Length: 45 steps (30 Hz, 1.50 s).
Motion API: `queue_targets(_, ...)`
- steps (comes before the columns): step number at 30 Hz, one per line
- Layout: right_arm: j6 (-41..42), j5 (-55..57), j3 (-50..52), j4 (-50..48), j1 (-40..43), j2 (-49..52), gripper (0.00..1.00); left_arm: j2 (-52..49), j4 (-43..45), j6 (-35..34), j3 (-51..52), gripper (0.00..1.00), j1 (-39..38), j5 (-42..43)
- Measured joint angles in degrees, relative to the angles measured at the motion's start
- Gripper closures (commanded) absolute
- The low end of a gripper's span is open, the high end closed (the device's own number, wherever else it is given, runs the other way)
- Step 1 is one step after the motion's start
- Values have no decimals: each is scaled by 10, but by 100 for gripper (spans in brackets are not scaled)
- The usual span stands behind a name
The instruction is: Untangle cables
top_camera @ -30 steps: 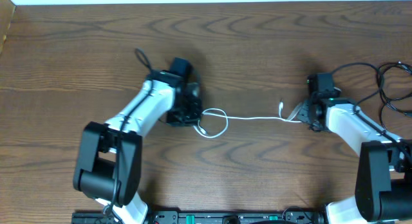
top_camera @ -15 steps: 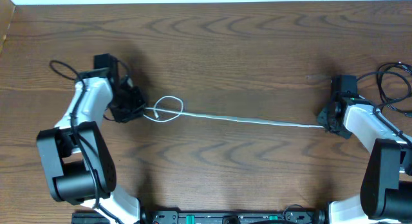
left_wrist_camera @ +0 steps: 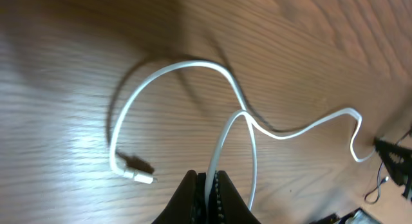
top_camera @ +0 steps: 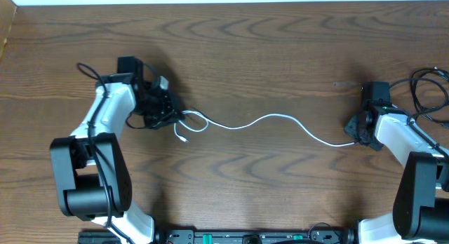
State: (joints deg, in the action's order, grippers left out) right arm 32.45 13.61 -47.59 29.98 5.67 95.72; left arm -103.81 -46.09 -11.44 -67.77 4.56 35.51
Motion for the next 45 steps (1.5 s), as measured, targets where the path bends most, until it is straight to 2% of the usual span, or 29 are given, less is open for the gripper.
queue_targets(9, 0, 0, 0, 0, 0, 0, 99, 0, 5, 11, 0, 93, -78, 6)
queue_targets(14, 0, 2, 0, 0, 0, 0, 99, 0, 20, 25, 0, 93, -148, 17)
queue_targets(21, 0, 49, 5, 0, 9, 0, 89, 0, 27, 39, 0, 93, -226, 21)
queue_targets(22, 0, 56, 6, -2, 14, 1, 85, 0, 27, 43, 0, 93, -234, 21)
queue_targets(28, -5, 84, 9, -35, 61, 4, 33, 0, 26, 69, 0, 93, -268, 21)
queue_targets(29, -13, 77, 9, -46, 67, 4, 27, 0, 26, 71, 0, 93, -270, 21)
queue_targets(32, -59, 3, 10, -100, 76, 4, 25, 0, 25, 75, 0, 93, -274, 21)
queue_targets(36, -125, -136, 11, -152, 72, 5, 28, 0, 24, 75, 0, 93, -275, 21)
queue_targets(42, -163, -320, 11, -219, 53, 5, 27, 0, 24, 75, 0, 93, -276, 21)
queue_targets(45, -170, -368, 11, -226, 34, 5, 25, 0, 24, 78, 0, 93, -279, 21)
